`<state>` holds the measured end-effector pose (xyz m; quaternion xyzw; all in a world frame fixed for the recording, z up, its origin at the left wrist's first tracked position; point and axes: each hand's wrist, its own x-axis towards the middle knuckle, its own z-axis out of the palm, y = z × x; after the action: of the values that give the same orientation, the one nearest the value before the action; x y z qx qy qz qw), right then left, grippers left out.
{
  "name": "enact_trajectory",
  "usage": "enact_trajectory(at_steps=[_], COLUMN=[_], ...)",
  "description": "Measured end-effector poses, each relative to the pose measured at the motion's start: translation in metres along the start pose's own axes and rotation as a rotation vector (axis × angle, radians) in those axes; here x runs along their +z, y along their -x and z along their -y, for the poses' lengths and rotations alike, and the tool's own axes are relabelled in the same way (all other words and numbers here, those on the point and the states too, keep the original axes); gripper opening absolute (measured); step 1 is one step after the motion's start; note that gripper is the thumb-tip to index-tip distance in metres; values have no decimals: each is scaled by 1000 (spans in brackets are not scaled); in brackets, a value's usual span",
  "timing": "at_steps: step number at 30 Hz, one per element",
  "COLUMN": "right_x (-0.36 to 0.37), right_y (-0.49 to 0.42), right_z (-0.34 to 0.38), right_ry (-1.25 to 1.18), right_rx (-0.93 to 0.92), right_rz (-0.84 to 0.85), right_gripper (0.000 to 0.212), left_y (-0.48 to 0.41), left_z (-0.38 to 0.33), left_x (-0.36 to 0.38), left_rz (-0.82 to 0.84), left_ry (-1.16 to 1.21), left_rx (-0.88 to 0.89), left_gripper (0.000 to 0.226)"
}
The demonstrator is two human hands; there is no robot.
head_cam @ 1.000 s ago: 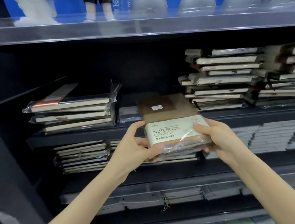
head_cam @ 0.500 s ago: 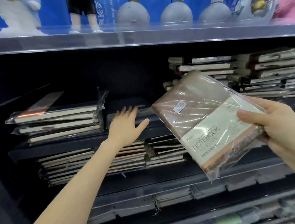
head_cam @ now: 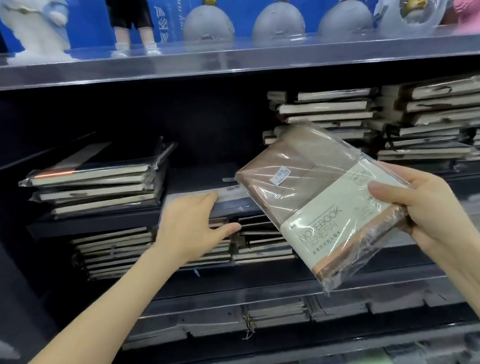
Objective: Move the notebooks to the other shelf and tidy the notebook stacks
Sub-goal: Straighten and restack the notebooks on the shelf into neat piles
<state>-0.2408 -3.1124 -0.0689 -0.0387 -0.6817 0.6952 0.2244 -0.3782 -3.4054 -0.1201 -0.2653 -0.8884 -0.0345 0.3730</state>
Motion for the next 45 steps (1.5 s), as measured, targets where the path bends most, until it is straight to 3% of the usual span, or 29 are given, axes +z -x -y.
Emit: enact_trajectory(at_steps=[5, 7, 10, 11, 13, 15, 20, 27, 36, 45], right_x=[7, 12, 18, 20, 23, 24, 26, 27, 41, 117], right_y=[-6, -8, -10, -10, -11, -11, -8, 0, 6, -21], right_z=[-8, -12, -18, -20, -23, -24, -21, 1, 6, -6], right_ry=[-17, -19, -38, -38, -44, -70, -109, -118, -120, -152], right_rx=[17, 23, 52, 60, 70, 78, 80, 47, 30, 63], right_rz=[30, 39, 41, 41, 41, 45, 65, 108, 81, 16], right_gripper=[28, 28, 29, 30, 28, 27, 26, 19, 17, 19], left_y=[20, 25, 30, 29, 23, 19, 32, 61, 90, 90], left_z=[-1, 3, 5, 5, 6, 9, -12, -29, -2, 57], left_x=[-14, -13, -11, -11, -17, -23, -32, -99, -197, -203], left_rz=[-144, -205, -88, 5, 115, 71, -122, -126, -289, -369], left_ry=[155, 160, 122, 209, 632, 1085, 1179, 1215, 1156, 1135], left_rx=[-144, -326, -693, -833, -1045, -1137, -1155, -1104, -949, -983], left_gripper=[64, 60, 70, 71, 68, 45, 21, 24, 35, 24])
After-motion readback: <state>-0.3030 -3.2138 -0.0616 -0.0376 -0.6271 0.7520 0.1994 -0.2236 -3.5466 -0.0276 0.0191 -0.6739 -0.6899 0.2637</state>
